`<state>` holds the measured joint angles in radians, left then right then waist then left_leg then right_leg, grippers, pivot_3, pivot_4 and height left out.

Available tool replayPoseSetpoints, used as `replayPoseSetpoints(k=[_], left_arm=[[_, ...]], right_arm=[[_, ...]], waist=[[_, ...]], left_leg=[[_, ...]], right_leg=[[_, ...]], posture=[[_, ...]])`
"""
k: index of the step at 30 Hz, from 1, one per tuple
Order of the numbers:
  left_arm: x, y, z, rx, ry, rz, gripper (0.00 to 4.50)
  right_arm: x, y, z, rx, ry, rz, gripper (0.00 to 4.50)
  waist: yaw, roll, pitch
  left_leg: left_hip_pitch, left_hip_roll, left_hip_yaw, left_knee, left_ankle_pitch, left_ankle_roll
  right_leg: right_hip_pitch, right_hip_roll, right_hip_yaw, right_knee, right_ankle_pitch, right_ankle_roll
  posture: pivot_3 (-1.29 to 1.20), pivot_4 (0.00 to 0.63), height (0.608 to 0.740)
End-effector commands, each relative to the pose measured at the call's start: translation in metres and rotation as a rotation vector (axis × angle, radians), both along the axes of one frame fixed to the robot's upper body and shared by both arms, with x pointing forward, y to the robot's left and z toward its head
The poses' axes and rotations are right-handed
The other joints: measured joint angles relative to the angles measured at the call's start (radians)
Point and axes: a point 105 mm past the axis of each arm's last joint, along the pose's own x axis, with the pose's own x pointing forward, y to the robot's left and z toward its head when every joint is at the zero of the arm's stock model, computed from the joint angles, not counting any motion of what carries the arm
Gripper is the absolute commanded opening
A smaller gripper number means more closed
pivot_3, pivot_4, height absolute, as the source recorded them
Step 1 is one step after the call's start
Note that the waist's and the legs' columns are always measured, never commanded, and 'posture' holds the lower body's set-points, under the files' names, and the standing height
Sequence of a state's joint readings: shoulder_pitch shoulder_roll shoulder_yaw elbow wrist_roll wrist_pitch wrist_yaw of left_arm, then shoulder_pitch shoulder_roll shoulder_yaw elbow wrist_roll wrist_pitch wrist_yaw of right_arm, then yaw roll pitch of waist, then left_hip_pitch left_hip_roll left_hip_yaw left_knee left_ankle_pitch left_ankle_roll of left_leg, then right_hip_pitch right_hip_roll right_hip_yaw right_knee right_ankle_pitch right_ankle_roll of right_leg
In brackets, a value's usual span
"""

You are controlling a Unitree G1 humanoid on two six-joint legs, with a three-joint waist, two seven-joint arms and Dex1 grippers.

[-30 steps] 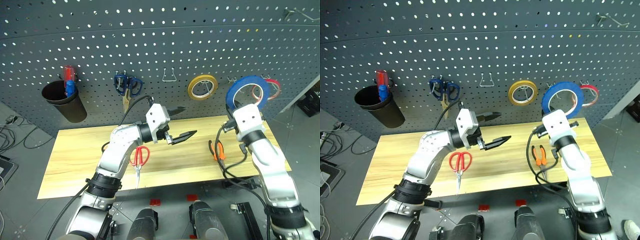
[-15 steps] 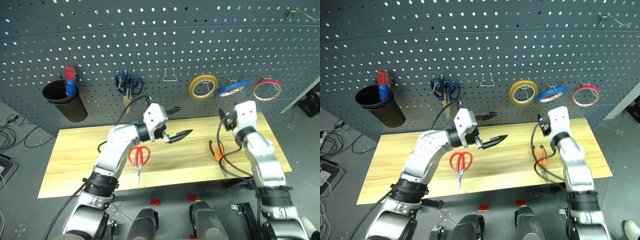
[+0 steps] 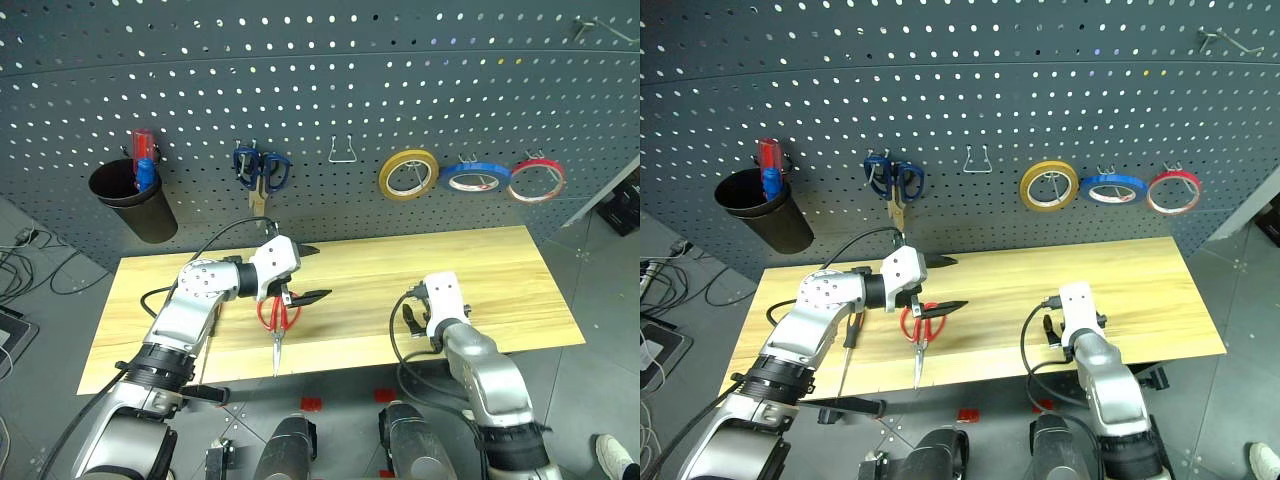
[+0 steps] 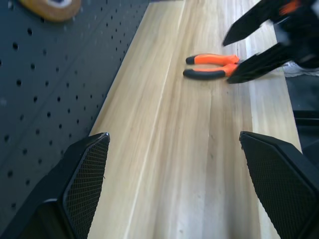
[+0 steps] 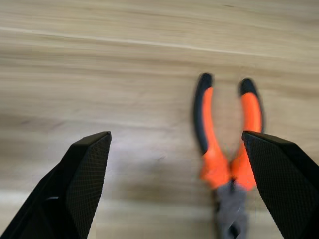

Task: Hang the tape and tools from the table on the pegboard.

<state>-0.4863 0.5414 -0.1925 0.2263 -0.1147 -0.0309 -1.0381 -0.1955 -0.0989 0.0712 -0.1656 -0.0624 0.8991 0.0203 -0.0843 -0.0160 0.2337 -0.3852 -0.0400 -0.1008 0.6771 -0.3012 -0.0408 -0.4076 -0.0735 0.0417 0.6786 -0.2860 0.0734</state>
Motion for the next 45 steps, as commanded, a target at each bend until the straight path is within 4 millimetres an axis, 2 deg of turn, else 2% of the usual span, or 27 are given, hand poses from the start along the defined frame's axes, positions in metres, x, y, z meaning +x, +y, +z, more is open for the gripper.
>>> replayPoseSetpoints(k=[1,8,17,20,23,26,28,31,32,34,36,38,41,45], left_arm=[[-0.005,-0.007,0.003,0.002,-0.040,-0.030,4.41],[-0.007,-0.007,0.002,-0.001,-0.039,-0.025,4.41],[-0.006,-0.007,0.001,-0.004,-0.039,-0.020,4.41],[-0.005,-0.008,0.001,-0.007,-0.039,-0.021,4.41],[-0.005,-0.008,0.001,-0.018,-0.033,-0.018,4.41],[-0.006,-0.004,-0.001,-0.024,-0.011,-0.004,4.41],[-0.007,0.003,0.000,-0.042,-0.001,0.019,4.41],[-0.010,0.019,0.013,-0.164,0.034,0.105,4.41],[-0.011,0.022,0.016,-0.187,0.042,0.121,4.41],[-0.021,0.034,0.017,-0.250,0.098,0.165,4.41],[-0.030,0.042,0.019,-0.296,0.116,0.211,4.41],[-0.034,0.049,0.025,-0.361,0.109,0.266,4.41],[-0.042,0.053,0.035,-0.458,0.078,0.313,4.41],[-0.047,0.053,0.042,-0.485,0.015,0.346,4.41]], right_arm=[[0.012,-0.021,-0.004,-0.068,0.005,-0.055,4.47],[0.020,-0.038,-0.022,-0.038,0.103,-0.115,4.47],[0.019,-0.042,-0.048,0.092,0.275,-0.125,4.47],[0.015,-0.042,-0.054,0.120,0.318,-0.134,3.89],[0.012,-0.035,-0.054,0.106,0.324,-0.099,2.90],[0.015,-0.018,-0.044,0.088,0.270,-0.025,2.82],[0.019,-0.003,-0.027,0.050,0.178,0.062,2.82],[0.016,0.044,0.024,0.093,-0.034,0.222,2.82],[0.014,0.051,0.033,0.110,-0.068,0.243,2.82],[0.006,0.079,0.073,0.133,-0.240,0.350,2.82],[-0.002,0.097,0.106,0.150,-0.379,0.413,2.82],[-0.006,0.106,0.134,0.183,-0.503,0.425,2.82],[-0.006,0.121,0.189,0.224,-0.747,0.462,2.82],[0.001,0.136,0.244,0.263,-0.969,0.489,2.82]], waist=[[-0.003,0.000,0.000],[-0.004,0.000,0.000],[-0.005,-0.003,-0.002],[-0.005,-0.004,-0.005],[-0.005,-0.005,-0.005],[-0.005,-0.005,-0.006],[-0.006,-0.005,-0.006],[-0.022,-0.005,-0.006],[-0.026,-0.004,-0.006],[-0.034,-0.004,-0.005],[-0.036,-0.004,-0.006],[-0.031,-0.004,-0.006],[-0.021,-0.004,-0.005],[-0.005,-0.004,-0.005]], left_leg=[[0.000,0.000,0.000,0.000,0.000,0.000],[0.000,0.001,0.001,-0.001,0.000,0.000],[0.001,0.001,0.002,0.000,0.000,0.001],[0.001,0.001,0.001,0.000,0.000,0.001],[0.001,0.001,0.001,0.000,0.000,0.001],[0.001,0.001,0.001,0.000,0.000,0.001],[0.001,0.001,0.001,0.000,0.000,0.001],[-0.002,0.003,0.001,-0.001,0.000,0.000],[-0.006,0.003,0.001,0.000,0.000,0.000],[-0.013,0.003,0.001,0.002,0.001,-0.001],[-0.014,0.003,0.001,0.001,0.001,-0.001],[-0.013,0.003,0.000,0.001,0.001,-0.001],[-0.013,0.002,0.000,0.002,0.001,-0.001],[-0.013,0.001,-0.001,0.002,0.001,-0.001]], right_leg=[[-0.001,0.000,0.000,0.000,0.000,0.000],[-0.002,0.001,0.000,0.001,0.000,0.000],[0.000,0.001,0.001,0.001,0.000,0.000],[0.000,0.001,0.001,0.001,0.000,0.000],[0.001,0.001,0.001,0.001,0.000,0.000],[0.001,0.001,0.001,0.001,0.000,0.000],[0.001,0.001,0.001,0.001,0.000,0.000],[-0.004,0.001,0.001,0.002,0.000,0.000],[-0.008,0.002,0.001,0.003,0.000,0.000],[-0.015,0.002,0.001,0.005,0.000,0.000],[-0.016,0.002,0.002,0.004,0.000,0.000],[-0.015,0.001,0.001,0.003,0.000,0.000],[-0.014,0.000,0.001,0.003,0.000,0.000],[-0.014,-0.001,0.000,0.003,0.001,-0.001]], posture=[[-0.09,0.210,0.740],[-0.09,0.210,0.740],[-0.09,0.208,0.740],[-0.09,0.205,0.740],[-0.10,0.201,0.740],[-0.10,0.201,0.740],[-0.10,0.203,0.740],[-0.10,0.204,0.740],[-0.10,0.204,0.740],[-0.10,0.204,0.740],[-0.09,0.204,0.740],[-0.09,0.206,0.740],[-0.07,0.210,0.740],[-0.05,0.212,0.740]])
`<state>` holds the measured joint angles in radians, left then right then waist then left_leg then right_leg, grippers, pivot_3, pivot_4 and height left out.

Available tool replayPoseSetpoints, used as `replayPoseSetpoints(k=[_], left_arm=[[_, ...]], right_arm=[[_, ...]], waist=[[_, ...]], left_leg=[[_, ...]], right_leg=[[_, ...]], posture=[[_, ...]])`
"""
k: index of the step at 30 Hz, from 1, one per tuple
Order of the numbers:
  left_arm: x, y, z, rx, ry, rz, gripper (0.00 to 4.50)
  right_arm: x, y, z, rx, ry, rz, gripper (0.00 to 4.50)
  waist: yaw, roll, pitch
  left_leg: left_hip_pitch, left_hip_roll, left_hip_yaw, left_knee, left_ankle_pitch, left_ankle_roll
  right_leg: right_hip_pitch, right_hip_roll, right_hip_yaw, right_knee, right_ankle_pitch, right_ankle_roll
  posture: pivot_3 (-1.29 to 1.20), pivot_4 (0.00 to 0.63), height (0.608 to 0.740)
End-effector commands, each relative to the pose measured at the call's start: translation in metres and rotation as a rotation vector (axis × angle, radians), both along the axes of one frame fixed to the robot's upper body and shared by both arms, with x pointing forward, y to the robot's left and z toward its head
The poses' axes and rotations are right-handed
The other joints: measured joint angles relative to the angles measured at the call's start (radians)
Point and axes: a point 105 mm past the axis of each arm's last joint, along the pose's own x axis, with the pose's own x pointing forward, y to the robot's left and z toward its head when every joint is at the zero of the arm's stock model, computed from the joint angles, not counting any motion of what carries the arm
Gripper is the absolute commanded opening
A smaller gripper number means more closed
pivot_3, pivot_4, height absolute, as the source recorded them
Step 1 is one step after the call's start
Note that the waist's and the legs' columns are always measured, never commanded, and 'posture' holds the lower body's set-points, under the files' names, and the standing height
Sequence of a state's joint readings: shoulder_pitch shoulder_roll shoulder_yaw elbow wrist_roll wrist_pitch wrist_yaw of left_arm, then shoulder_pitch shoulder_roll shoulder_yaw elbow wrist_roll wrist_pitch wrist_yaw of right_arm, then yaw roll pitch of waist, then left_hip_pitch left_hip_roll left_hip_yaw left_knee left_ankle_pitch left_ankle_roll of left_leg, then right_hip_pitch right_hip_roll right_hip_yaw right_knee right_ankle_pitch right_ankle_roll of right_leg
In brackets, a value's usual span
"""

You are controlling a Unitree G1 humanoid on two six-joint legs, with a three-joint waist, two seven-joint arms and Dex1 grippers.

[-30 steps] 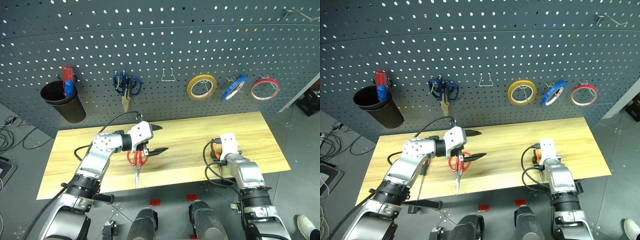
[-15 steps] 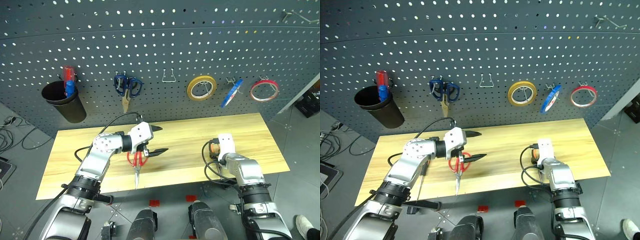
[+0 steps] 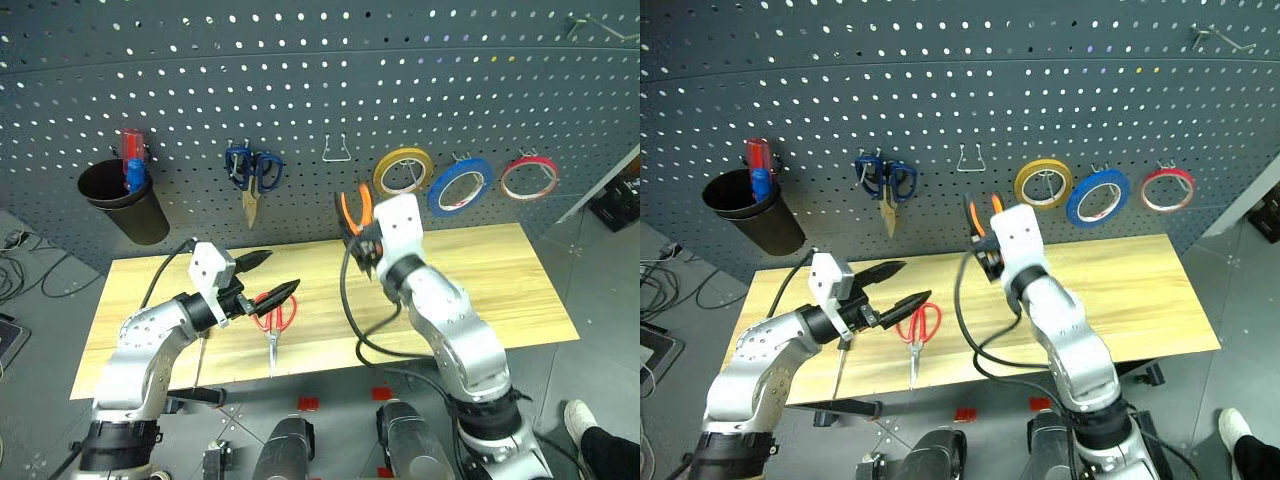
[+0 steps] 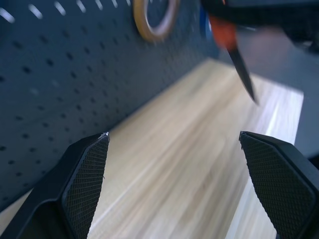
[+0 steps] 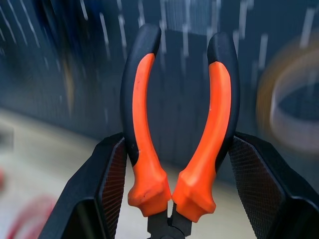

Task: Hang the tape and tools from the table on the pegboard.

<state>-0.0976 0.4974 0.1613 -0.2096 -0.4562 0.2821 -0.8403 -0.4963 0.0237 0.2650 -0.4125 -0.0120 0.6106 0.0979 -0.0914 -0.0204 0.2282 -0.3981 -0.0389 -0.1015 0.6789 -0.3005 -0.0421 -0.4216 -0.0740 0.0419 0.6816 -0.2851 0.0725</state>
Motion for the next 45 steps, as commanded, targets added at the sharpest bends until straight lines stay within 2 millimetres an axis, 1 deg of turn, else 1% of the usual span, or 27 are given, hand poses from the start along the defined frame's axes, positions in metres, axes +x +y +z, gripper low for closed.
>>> replayPoseSetpoints(k=[1,3,7,11,14,16,20,26,30,34,36,37,39,43,45], left_arm=[[-0.004,-0.002,0.020,-0.006,-0.108,0.029,4.41],[0.001,-0.002,0.026,-0.006,-0.141,0.071,4.41],[0.007,-0.005,0.033,-0.028,-0.161,0.118,4.41],[0.008,-0.014,0.042,-0.049,-0.185,0.117,4.41],[0.011,-0.018,0.048,-0.061,-0.202,0.126,4.41],[0.012,-0.020,0.051,-0.064,-0.207,0.129,4.41],[0.015,-0.023,0.053,-0.066,-0.213,0.129,4.41],[0.020,-0.024,0.051,-0.070,-0.214,0.138,4.41],[0.026,-0.023,0.050,-0.073,-0.220,0.164,4.41],[0.031,-0.020,0.045,-0.067,-0.201,0.201,4.41],[0.033,-0.017,0.036,-0.049,-0.163,0.225,4.41],[0.033,-0.015,0.031,-0.049,-0.141,0.231,4.41],[0.035,-0.010,0.022,-0.007,-0.117,0.268,4.50],[0.033,-0.006,0.005,-0.015,-0.017,0.278,4.50],[0.029,-0.005,-0.013,0.024,0.080,0.289,4.50]], right_arm=[[0.000,0.010,0.059,0.095,-0.238,0.024,2.82],[0.009,0.016,0.080,0.118,-0.311,0.021,2.82],[0.034,0.021,0.106,0.151,-0.381,-0.008,2.82],[0.052,0.023,0.123,0.154,-0.450,-0.032,2.82],[0.065,0.023,0.125,0.143,-0.472,-0.047,2.82],[0.071,0.022,0.117,0.126,-0.474,-0.060,2.82],[0.080,0.020,0.091,0.100,-0.435,-0.077,2.82],[0.079,0.020,0.054,0.082,-0.366,-0.083,2.82],[0.078,0.018,0.044,0.088,-0.323,-0.088,2.82],[0.075,0.018,0.038,0.128,-0.261,-0.053,2.82],[0.076,0.015,0.032,0.129,-0.194,-0.028,3.54],[0.075,0.014,0.028,0.117,-0.164,-0.017,3.80],[0.073,0.010,0.020,0.090,-0.108,0.003,4.49],[0.063,-0.002,-0.003,0.011,0.024,0.054,4.49],[0.049,-0.006,-0.016,-0.010,0.115,0.134,4.49]], waist=[[0.004,0.000,0.000],[0.006,0.000,0.000],[0.007,0.000,0.000],[0.006,0.000,0.000],[0.006,0.000,0.000],[0.007,0.000,0.000],[0.007,0.000,0.000],[0.008,0.000,0.000],[0.008,0.000,0.000],[0.008,0.000,0.000],[0.008,0.000,0.000],[0.008,0.000,0.000],[0.008,0.000,0.000],[0.008,0.000,0.000],[0.010,0.000,0.000]], left_leg=[[0.000,0.000,0.000,0.000,0.000,0.000],[0.000,0.000,0.000,-0.001,0.000,0.000],[0.000,0.000,0.000,0.000,0.000,0.000],[0.000,0.000,0.000,-0.001,0.000,-0.001],[0.000,0.000,0.001,-0.001,0.001,-0.001],[0.000,0.000,0.001,-0.001,0.001,-0.001],[0.001,0.000,0.002,0.000,0.001,-0.001],[0.000,0.001,0.002,0.000,0.001,-0.001],[0.000,0.001,0.002,0.000,0.001,-0.001],[0.000,0.001,0.001,0.000,0.001,-0.001],[0.000,0.001,0.001,0.000,0.001,-0.001],[0.000,0.001,0.001,0.000,0.001,-0.001],[0.000,0.001,0.001,0.000,0.001,-0.001],[0.000,0.001,0.001,0.000,0.001,-0.001],[0.000,0.000,0.001,0.000,0.001,-0.001]], right_leg=[[0.000,0.000,0.000,0.000,0.000,0.000],[0.000,0.000,-0.001,0.000,0.000,0.000],[0.000,0.001,-0.001,0.000,0.000,0.000],[0.000,0.001,-0.001,0.000,0.000,0.000],[-0.001,0.001,-0.001,0.000,0.000,0.000],[-0.001,0.001,-0.001,0.000,0.000,0.000],[0.000,0.001,0.000,0.001,0.000,0.000],[0.000,0.001,0.000,0.000,0.000,0.000],[-0.001,0.001,0.000,0.000,0.000,0.000],[0.000,0.001,0.000,0.000,0.000,0.000],[-0.001,0.001,0.000,0.000,0.000,0.000],[-0.001,0.001,-0.001,0.000,0.000,0.000],[0.000,0.001,0.000,0.000,0.000,0.000],[0.000,0.001,0.000,0.000,0.000,0.000],[0.000,0.001,0.000,0.000,0.000,0.000]], posture=[[-0.05,0.212,0.740],[-0.04,0.213,0.740],[-0.01,0.211,0.740],[0.01,0.209,0.740],[0.03,0.208,0.740],[0.03,0.208,0.740],[0.03,0.209,0.740],[0.02,0.208,0.740],[0.02,0.208,0.740],[0.01,0.204,0.740],[0.01,0.204,0.740],[0.00,0.204,0.740],[0.00,0.204,0.740],[-0.01,0.207,0.740],[-0.01,0.207,0.740]])
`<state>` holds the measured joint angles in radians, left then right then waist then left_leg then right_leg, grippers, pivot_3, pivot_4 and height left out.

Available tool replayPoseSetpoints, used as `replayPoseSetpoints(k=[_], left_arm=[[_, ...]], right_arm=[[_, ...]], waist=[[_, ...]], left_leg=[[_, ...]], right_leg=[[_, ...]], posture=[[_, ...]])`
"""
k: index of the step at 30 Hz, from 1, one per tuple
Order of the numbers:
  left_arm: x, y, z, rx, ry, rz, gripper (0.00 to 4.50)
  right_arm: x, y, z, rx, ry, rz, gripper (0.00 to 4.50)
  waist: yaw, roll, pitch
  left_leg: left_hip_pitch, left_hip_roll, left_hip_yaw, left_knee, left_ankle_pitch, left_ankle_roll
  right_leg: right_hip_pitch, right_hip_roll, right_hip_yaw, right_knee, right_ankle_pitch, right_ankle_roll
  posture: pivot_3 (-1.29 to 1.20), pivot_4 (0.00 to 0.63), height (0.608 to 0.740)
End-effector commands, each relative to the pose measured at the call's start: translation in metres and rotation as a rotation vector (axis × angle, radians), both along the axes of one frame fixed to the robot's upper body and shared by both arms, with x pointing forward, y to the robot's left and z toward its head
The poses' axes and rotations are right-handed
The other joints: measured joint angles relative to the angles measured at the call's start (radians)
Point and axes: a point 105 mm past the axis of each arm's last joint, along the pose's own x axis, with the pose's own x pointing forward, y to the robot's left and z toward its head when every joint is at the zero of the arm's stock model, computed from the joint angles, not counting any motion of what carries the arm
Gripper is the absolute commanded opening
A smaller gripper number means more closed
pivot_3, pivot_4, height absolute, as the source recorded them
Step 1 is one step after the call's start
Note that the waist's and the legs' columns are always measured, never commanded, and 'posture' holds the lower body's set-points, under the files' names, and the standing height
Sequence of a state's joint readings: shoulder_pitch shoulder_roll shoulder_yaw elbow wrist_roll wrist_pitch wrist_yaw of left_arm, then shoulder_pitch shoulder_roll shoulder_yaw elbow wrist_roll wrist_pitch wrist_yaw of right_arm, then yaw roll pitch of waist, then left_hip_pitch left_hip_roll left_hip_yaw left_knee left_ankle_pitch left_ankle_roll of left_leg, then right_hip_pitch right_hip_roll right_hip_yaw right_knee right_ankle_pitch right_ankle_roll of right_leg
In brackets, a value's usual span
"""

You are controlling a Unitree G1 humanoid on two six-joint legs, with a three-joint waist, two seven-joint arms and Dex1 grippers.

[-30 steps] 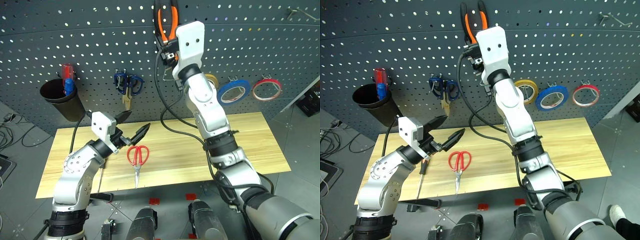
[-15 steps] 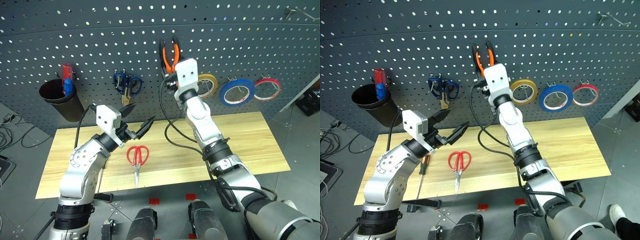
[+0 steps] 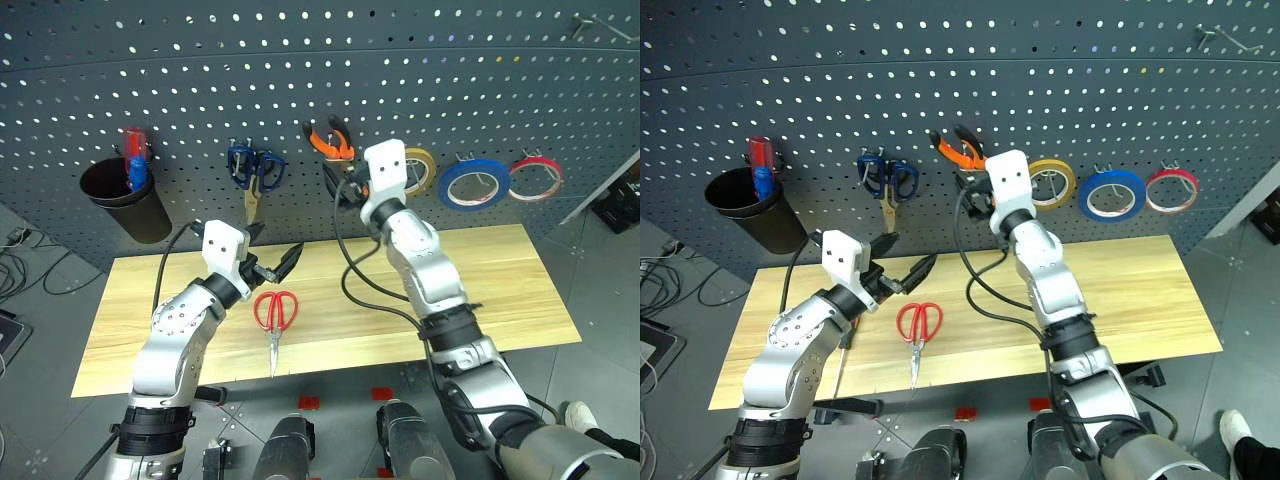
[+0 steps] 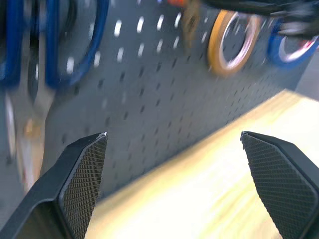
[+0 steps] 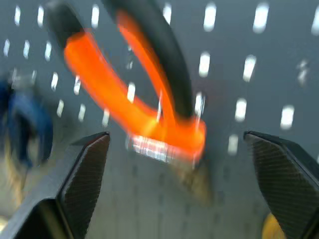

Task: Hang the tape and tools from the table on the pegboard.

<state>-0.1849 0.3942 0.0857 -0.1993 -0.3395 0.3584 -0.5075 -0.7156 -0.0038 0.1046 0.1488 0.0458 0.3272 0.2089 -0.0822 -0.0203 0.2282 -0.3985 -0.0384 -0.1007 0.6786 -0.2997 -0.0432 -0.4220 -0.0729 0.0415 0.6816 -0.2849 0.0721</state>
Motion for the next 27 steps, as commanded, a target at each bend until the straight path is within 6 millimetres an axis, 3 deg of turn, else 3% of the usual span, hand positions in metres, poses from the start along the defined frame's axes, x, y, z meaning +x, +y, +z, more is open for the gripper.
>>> replayPoseSetpoints(k=[1,8,12,17,27], left_arm=[[-0.008,0.004,-0.018,0.031,0.107,0.023,4.50],[-0.025,0.017,-0.083,0.121,0.490,0.233,4.50],[-0.037,0.014,-0.097,0.111,0.598,0.270,4.50],[-0.056,0.007,-0.117,0.160,0.722,0.292,4.50],[-0.052,0.003,-0.144,0.202,0.802,0.409,4.50]], right_arm=[[-0.031,0.004,0.000,-0.002,0.085,0.173,4.49],[-0.114,0.005,-0.043,-0.123,0.402,0.571,4.49],[-0.149,0.000,-0.058,-0.200,0.501,0.706,4.49],[-0.162,-0.001,-0.066,-0.243,0.536,0.742,4.49],[-0.173,0.000,-0.071,-0.224,0.589,0.793,4.49]], waist=[[0.000,0.000,0.000],[0.000,0.000,0.000],[0.002,-0.001,0.000],[0.003,-0.001,0.001],[0.023,-0.002,0.001]], left_leg=[[0.000,0.000,0.000,0.000,0.000,0.000],[0.000,0.000,-0.001,0.000,-0.002,0.003],[0.000,-0.001,-0.002,0.000,-0.003,0.005],[0.001,0.000,-0.002,0.000,-0.003,0.005],[0.001,-0.001,-0.002,0.000,-0.003,0.005]], right_leg=[[0.000,0.000,0.000,0.000,0.000,0.000],[0.001,0.000,0.000,0.000,0.000,0.000],[0.002,0.000,-0.001,0.000,0.000,0.000],[0.002,0.000,-0.001,-0.001,0.000,0.000],[0.002,-0.001,-0.001,-0.001,0.000,0.000]], posture=[[-0.01,0.217,0.740],[-0.03,0.230,0.740],[-0.04,0.234,0.740],[-0.04,0.244,0.740],[-0.04,0.255,0.740]])
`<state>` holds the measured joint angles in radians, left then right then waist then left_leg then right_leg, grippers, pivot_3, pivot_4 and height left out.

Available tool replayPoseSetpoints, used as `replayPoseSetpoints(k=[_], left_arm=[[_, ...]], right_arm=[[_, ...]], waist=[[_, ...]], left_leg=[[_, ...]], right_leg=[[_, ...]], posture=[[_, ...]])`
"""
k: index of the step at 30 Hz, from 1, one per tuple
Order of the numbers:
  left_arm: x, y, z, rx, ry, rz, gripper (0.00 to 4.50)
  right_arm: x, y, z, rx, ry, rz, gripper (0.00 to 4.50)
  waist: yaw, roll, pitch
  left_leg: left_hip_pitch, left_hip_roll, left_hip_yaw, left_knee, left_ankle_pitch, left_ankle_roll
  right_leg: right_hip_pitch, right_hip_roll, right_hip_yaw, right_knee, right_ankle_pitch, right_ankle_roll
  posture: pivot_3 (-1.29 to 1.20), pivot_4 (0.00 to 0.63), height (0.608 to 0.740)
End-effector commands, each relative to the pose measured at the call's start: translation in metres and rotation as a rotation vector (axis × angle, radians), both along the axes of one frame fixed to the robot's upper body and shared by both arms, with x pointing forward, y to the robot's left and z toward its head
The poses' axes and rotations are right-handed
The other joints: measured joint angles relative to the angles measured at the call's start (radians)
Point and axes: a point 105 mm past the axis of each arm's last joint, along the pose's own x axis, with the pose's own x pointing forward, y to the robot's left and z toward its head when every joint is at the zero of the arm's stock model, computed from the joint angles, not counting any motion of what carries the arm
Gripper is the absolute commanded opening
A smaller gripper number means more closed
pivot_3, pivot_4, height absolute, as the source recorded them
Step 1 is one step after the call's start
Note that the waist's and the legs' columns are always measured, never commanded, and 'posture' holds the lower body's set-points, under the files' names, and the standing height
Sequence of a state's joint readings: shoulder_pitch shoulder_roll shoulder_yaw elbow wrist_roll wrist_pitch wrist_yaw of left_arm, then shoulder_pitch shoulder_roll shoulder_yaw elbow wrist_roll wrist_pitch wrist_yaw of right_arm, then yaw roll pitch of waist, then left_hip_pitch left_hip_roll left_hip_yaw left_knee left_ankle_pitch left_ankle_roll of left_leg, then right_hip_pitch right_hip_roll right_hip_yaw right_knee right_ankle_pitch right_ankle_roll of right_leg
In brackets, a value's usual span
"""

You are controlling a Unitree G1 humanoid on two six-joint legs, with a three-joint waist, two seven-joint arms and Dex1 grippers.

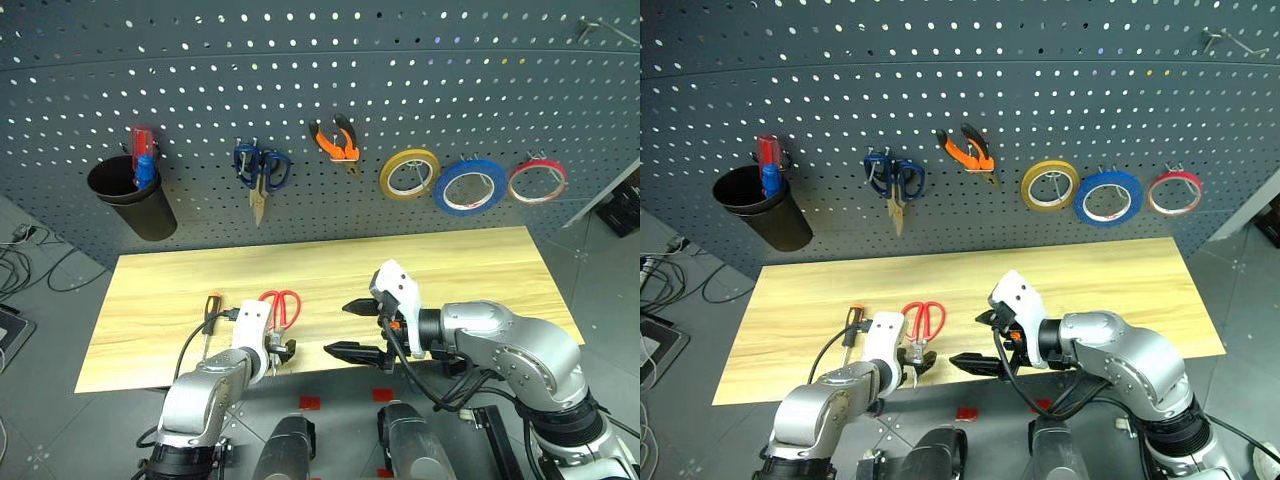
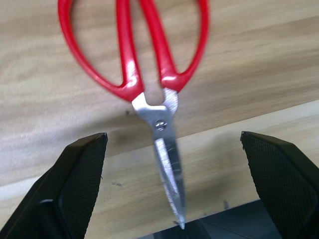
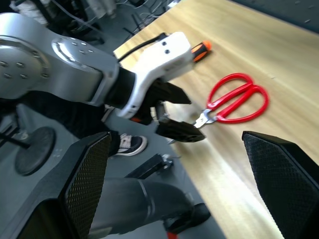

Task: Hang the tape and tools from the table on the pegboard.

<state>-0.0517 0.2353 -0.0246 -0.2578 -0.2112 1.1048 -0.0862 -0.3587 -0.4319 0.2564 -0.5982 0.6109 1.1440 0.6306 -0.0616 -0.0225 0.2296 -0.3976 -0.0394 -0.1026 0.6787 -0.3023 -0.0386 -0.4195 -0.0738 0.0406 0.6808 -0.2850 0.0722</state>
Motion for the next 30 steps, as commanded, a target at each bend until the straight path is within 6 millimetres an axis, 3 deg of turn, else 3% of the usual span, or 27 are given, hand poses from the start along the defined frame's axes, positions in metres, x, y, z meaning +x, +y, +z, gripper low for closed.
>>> replayPoseSetpoints(k=[1,10,13,23,28,30], left_arm=[[0.004,-0.002,-0.006,0.035,0.011,0.028,4.50],[0.018,-0.011,-0.024,0.014,0.097,0.096,4.50],[0.021,-0.010,-0.025,-0.011,0.106,0.116,3.92],[0.014,-0.009,-0.029,-0.021,0.116,0.092,1.14],[0.010,-0.007,-0.023,-0.018,0.040,0.029,1.14],[0.015,0.000,-0.009,0.028,-0.081,-0.015,1.14]], right_arm=[[-0.012,0.002,0.007,0.032,-0.001,0.055,4.49],[-0.020,-0.001,0.011,0.034,0.010,0.111,4.49],[-0.018,-0.003,0.013,0.027,-0.002,0.101,4.50],[-0.011,-0.009,0.018,0.033,0.000,0.067,4.50],[-0.009,-0.009,0.018,0.030,-0.015,0.054,4.50],[-0.007,-0.010,0.020,0.026,-0.037,0.048,4.50]], waist=[[0.005,0.000,0.000],[0.010,0.000,0.000],[0.009,0.000,0.000],[0.007,0.000,0.000],[0.007,0.000,0.000],[0.007,0.000,0.000]], left_leg=[[0.000,0.000,0.000,0.000,0.000,0.000],[0.005,-0.001,-0.002,0.000,0.000,0.000],[0.010,-0.001,-0.002,-0.001,0.000,0.001],[0.013,-0.001,-0.002,-0.002,0.000,0.001],[0.014,-0.001,-0.002,-0.002,0.000,0.001],[0.014,-0.001,-0.002,-0.002,0.000,0.000]], right_leg=[[0.000,0.000,0.000,0.000,0.000,0.000],[0.007,-0.001,-0.002,-0.001,0.000,0.000],[0.012,-0.001,-0.002,-0.002,0.000,0.000],[0.015,-0.001,-0.002,-0.003,0.000,0.000],[0.015,-0.001,-0.002,-0.003,0.000,0.000],[0.015,-0.001,-0.002,-0.004,0.000,0.000]], posture=[[-0.04,0.256,0.740],[-0.07,0.262,0.740],[-0.08,0.262,0.740],[-0.08,0.255,0.740],[-0.08,0.251,0.740],[-0.08,0.247,0.740]])
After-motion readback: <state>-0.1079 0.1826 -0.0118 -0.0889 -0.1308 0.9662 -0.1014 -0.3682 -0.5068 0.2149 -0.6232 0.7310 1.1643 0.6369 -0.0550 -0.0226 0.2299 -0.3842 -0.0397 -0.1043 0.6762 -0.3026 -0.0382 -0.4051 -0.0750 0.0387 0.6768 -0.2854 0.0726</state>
